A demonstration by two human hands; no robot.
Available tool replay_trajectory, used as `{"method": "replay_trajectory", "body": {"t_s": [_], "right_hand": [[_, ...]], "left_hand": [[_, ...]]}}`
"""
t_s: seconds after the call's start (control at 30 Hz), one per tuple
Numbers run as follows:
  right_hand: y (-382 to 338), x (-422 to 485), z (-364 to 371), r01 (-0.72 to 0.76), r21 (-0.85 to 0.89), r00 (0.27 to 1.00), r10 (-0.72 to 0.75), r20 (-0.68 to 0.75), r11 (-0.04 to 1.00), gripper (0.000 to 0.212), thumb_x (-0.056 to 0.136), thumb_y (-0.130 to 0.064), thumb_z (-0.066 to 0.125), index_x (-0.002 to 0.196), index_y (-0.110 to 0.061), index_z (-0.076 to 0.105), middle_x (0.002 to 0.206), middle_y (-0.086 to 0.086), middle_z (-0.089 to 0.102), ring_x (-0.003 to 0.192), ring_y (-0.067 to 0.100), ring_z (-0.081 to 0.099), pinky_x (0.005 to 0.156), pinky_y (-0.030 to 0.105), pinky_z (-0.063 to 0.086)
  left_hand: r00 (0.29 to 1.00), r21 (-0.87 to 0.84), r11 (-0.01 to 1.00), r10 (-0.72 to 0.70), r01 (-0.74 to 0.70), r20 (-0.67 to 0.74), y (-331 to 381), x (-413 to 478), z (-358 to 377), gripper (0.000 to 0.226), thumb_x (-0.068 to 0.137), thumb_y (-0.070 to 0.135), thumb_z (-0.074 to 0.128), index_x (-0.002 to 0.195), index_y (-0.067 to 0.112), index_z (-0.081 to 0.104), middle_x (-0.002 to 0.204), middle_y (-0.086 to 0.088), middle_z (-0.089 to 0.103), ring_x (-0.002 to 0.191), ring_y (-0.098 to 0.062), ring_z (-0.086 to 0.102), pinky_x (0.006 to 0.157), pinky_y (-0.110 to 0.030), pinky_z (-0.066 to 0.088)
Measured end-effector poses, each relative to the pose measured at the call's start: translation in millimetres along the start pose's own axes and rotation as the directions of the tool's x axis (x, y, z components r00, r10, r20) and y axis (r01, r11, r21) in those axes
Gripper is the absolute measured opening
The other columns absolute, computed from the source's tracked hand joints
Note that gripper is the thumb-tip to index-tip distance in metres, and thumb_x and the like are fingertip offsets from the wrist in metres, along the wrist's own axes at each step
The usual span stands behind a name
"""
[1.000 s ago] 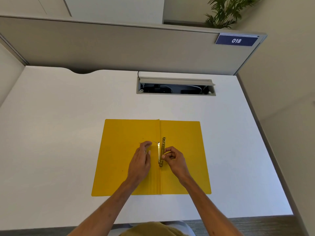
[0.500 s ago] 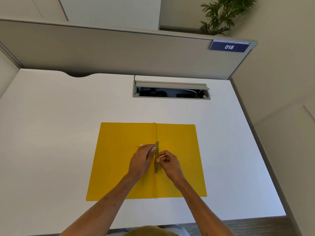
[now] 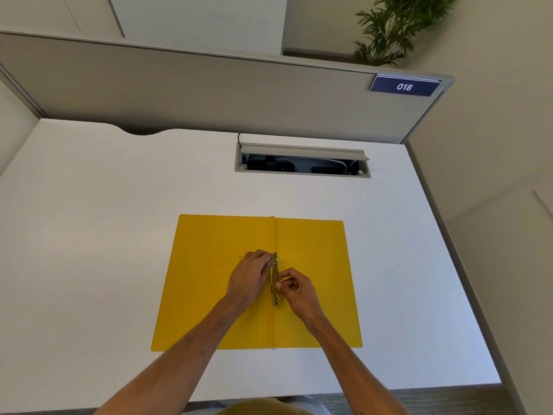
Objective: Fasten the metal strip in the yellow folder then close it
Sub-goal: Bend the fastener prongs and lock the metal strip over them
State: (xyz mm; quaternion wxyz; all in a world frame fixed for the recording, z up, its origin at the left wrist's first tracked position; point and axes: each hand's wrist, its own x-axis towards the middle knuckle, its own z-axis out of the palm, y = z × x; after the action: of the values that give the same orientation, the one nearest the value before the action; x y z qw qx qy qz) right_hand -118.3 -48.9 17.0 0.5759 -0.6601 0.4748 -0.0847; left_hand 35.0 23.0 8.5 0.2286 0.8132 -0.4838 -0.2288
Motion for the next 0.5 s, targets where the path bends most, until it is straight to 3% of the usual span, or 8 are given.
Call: {"method": "replay_trajectory", "body": {"t_s": [0.2, 0.5], "right_hand": [[-0.5, 0.6, -0.7, 0.001, 0.012, 1.0, 0.0, -0.014, 1.0, 0.009, 0.097, -0.009, 0.074, 0.104, -0.014, 0.073, 0.094, 0.019, 0.076, 0.08, 0.013, 0.064, 0.077, 0.034, 0.054], [0.2, -1.6, -0.1, -0.008, 0.017, 1.0, 0.008, -0.01, 1.0, 0.009, 0.096, -0.01, 0.074, 0.104, -0.015, 0.074, 0.092, 0.016, 0.077, 0.078, 0.009, 0.063, 0.074, 0.03, 0.052]], "left_hand": [[1.0, 0.009, 1.0, 0.002, -0.002, 0.008, 0.8, -2.4, -0.6, 0.035, 0.116, 0.033, 0.047, 0.141, 0.018, 0.066, 0.143, 0.002, 0.064, 0.13, -0.024, 0.056, 0.101, -0.042, 0.053], [1.0, 0.053, 0.999, 0.01, -0.011, 0.027, 1.8, -0.9, -1.3, 0.035, 0.116, 0.031, 0.046, 0.141, 0.015, 0.066, 0.145, 0.001, 0.062, 0.132, -0.024, 0.054, 0.102, -0.041, 0.053]]}}
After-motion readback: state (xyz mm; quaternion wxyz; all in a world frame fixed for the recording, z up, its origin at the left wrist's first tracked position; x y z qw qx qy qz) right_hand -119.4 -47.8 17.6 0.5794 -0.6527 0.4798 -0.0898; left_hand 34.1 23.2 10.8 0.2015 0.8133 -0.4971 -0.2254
